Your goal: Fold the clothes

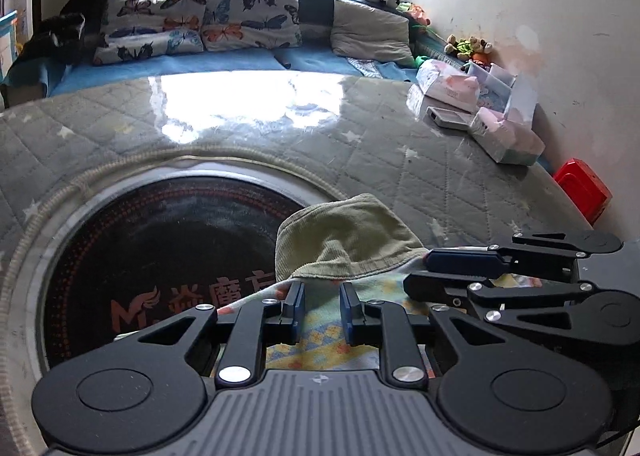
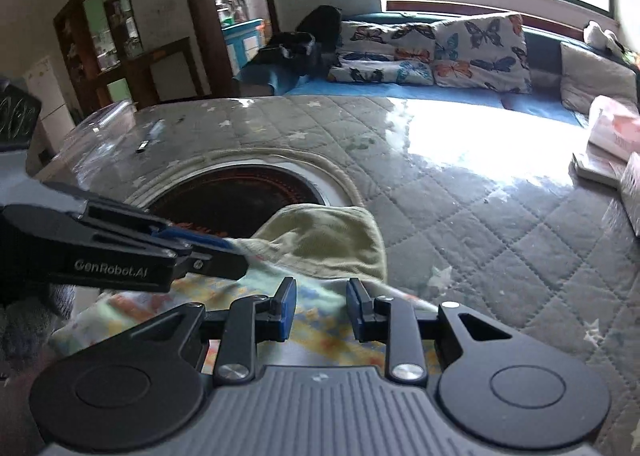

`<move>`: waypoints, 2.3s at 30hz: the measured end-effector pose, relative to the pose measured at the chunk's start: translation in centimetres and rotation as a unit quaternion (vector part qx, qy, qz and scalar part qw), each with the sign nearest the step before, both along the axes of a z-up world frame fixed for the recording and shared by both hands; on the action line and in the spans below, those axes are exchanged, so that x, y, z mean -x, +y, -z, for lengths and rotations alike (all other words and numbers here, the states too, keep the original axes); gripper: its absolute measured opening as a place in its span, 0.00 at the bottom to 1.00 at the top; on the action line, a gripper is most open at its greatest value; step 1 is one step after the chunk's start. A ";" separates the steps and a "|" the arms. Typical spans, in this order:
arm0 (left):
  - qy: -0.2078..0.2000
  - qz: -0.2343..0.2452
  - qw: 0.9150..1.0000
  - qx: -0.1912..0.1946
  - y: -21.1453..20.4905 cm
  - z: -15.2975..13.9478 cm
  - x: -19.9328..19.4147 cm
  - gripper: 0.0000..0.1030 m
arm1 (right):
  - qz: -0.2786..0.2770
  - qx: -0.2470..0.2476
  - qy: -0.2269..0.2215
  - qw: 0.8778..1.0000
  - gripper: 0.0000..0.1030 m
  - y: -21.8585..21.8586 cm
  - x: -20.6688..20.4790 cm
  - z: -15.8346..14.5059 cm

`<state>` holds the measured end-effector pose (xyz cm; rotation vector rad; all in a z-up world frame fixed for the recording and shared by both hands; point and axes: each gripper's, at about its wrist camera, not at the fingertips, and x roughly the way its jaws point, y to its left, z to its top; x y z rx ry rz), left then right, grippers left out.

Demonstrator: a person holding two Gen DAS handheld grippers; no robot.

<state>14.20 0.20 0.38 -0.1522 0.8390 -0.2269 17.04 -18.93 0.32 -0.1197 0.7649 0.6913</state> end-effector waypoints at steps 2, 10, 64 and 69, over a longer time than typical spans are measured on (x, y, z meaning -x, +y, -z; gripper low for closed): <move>-0.009 0.004 1.000 0.000 -0.2 -0.7 0.8 0.20 | -0.013 0.001 -0.005 1.000 0.26 0.0 1.0 -0.4; -0.025 0.027 0.999 -0.017 -1.4 -1.0 4.4 0.20 | -0.046 0.013 -0.007 0.999 0.26 0.1 3.9 -0.4; -0.059 -0.037 0.998 0.003 1.4 1.9 16.3 0.55 | 0.032 0.011 -0.004 0.999 0.57 -9.0 12.0 1.5; -0.059 -0.035 0.998 0.005 1.3 2.0 16.2 0.59 | 0.044 -0.006 -0.005 0.999 0.58 -8.9 11.6 0.5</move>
